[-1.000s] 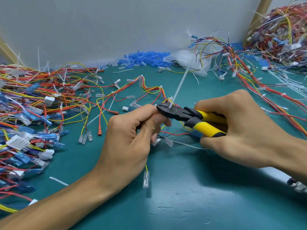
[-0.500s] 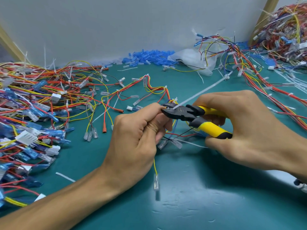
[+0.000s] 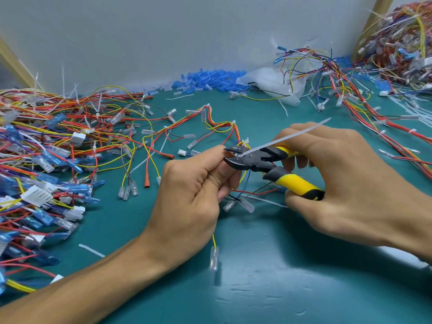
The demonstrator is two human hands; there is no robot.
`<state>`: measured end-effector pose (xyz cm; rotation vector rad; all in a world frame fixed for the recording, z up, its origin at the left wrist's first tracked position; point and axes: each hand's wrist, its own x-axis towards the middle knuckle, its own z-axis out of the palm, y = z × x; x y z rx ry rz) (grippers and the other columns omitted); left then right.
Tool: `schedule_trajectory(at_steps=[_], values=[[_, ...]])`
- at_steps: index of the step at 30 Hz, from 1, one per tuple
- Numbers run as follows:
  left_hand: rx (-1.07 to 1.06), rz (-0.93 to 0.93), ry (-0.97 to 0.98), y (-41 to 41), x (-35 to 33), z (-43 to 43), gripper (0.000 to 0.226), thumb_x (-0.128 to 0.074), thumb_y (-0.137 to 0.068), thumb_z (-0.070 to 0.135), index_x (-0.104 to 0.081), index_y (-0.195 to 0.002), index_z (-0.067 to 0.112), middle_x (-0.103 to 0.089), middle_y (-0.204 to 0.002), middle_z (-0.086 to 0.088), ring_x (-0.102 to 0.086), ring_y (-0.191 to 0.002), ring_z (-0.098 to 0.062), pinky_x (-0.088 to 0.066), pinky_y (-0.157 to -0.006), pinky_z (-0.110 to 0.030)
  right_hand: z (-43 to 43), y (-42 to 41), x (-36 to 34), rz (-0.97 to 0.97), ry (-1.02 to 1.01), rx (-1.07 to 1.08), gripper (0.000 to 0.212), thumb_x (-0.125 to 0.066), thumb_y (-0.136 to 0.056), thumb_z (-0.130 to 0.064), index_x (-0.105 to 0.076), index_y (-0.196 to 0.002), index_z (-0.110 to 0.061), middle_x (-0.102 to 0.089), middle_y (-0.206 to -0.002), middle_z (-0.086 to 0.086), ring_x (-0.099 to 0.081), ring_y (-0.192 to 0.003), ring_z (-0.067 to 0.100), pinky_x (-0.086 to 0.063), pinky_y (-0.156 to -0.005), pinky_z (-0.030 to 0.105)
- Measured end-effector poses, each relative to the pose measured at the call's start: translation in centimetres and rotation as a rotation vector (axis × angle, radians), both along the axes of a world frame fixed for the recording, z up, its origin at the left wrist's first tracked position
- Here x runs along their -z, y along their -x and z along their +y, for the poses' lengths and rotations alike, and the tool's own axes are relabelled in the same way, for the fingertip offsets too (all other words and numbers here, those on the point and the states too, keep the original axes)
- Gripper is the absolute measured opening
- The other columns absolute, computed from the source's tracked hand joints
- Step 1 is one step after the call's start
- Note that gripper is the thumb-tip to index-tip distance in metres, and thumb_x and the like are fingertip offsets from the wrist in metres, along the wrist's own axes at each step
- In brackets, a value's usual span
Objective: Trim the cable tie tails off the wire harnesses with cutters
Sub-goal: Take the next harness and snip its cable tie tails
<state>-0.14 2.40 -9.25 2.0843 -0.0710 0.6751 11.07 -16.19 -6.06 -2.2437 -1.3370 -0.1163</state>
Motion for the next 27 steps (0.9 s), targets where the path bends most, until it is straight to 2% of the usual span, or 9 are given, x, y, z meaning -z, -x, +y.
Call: schedule_trajectory(at_steps=[5, 10, 17, 22, 25, 27], values=[[0.011, -0.003, 0.037, 0.01, 0.02, -0.04, 0.038, -0.046, -0.108, 0.015, -0.055, -0.071, 0.012, -0.04, -0.058, 0.01, -0.035, -0.053, -0.009, -0.028, -0.054, -0.021, 0.04, 0.2, -0.01, -0.066, -0.023, 0.061, 0.038, -0.052, -0.078, -0.044, -0.063, -0.109, -0.027, -0.056, -0.095, -0.01, -0.05, -0.087, 0.02, -0.05, -0.074, 0.045], [-0.01, -0.014, 0.031, -0.13, 0.14, -0.02, 0.035, -0.048, -0.107, 0.012, -0.059, -0.074, 0.007, -0.041, -0.059, 0.009, -0.037, -0.053, -0.013, -0.03, -0.054, -0.022, 0.09, 0.33, 0.0, -0.025, -0.003, 0.039, 0.036, -0.047, -0.075, -0.044, -0.063, -0.1, -0.024, -0.059, -0.089, -0.008, -0.053, -0.081, 0.021, -0.05, -0.068, 0.043], [-0.021, -0.008, 0.031, -0.09, 0.25, 0.08, 0.037, -0.049, -0.106, 0.013, -0.056, -0.07, 0.013, -0.04, -0.057, 0.006, -0.036, -0.051, -0.011, -0.027, -0.053, -0.02, 0.01, 0.11, 0.02, 0.01, 0.055, 0.011, 0.04, -0.05, -0.075, -0.039, -0.07, -0.107, -0.025, -0.065, -0.09, -0.002, -0.058, -0.08, 0.016, -0.05, -0.069, 0.038], [-0.026, -0.012, 0.023, -0.04, 0.23, 0.05, 0.039, -0.051, -0.105, 0.013, -0.053, -0.066, 0.013, -0.041, -0.055, 0.001, -0.035, -0.051, -0.011, -0.027, -0.052, -0.02, -0.03, 0.16, -0.07, -0.038, 0.033, 0.013, 0.043, -0.046, -0.071, -0.04, -0.071, -0.099, -0.019, -0.059, -0.08, 0.0, -0.053, -0.074, 0.023, -0.049, -0.066, 0.041], [-0.026, -0.02, 0.022, 0.03, 0.21, -0.02, 0.039, -0.052, -0.104, 0.013, -0.053, -0.065, 0.015, -0.04, -0.055, 0.001, -0.034, -0.051, -0.009, -0.027, -0.051, -0.019, -0.1, 0.32, -0.26, -0.092, 0.025, 0.001, 0.032, -0.045, -0.072, -0.039, -0.064, -0.087, -0.019, -0.051, -0.069, 0.0, -0.046, -0.067, 0.032, -0.047, -0.056, 0.045], [-0.026, -0.021, 0.034, 0.08, 0.19, -0.1, 0.038, -0.051, -0.103, 0.013, -0.053, -0.065, 0.017, -0.04, -0.055, 0.005, -0.034, -0.052, -0.007, -0.027, -0.052, -0.016, -0.14, 0.5, -0.31, -0.102, 0.028, -0.009, 0.016, -0.045, -0.072, -0.038, -0.05, -0.077, -0.024, -0.042, -0.062, 0.0, -0.039, -0.062, 0.035, -0.043, -0.05, 0.046]])
